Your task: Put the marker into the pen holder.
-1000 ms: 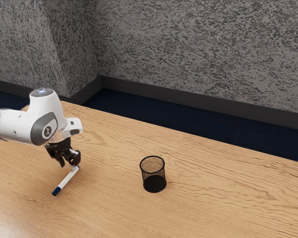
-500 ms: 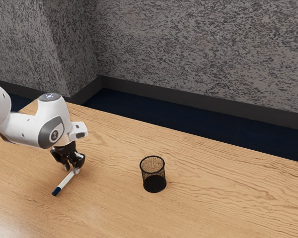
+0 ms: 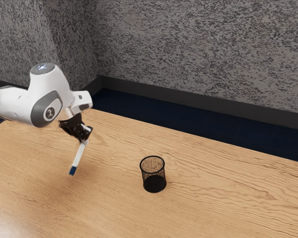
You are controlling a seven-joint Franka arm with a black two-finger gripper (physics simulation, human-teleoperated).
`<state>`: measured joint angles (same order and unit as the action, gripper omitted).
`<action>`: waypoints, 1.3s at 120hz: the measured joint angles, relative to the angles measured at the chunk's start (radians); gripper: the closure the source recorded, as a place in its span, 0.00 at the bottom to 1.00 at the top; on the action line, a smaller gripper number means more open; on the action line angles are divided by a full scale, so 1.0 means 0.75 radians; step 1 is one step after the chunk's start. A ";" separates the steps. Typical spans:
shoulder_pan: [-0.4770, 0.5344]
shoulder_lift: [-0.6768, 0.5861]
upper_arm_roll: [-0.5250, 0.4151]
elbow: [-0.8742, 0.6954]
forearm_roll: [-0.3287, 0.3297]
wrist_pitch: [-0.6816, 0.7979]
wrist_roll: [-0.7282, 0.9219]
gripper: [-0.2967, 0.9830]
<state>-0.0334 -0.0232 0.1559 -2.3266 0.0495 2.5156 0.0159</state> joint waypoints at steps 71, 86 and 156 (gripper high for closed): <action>-0.505 -0.092 -0.080 0.249 0.000 -0.058 -0.096 0.85; -0.499 -0.012 -0.086 0.305 0.001 -0.058 -0.110 0.85; -0.496 0.225 -0.080 0.413 0.007 -0.059 -0.165 0.83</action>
<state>-0.4055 0.1459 0.0958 -2.0170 0.0550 2.4715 -0.1080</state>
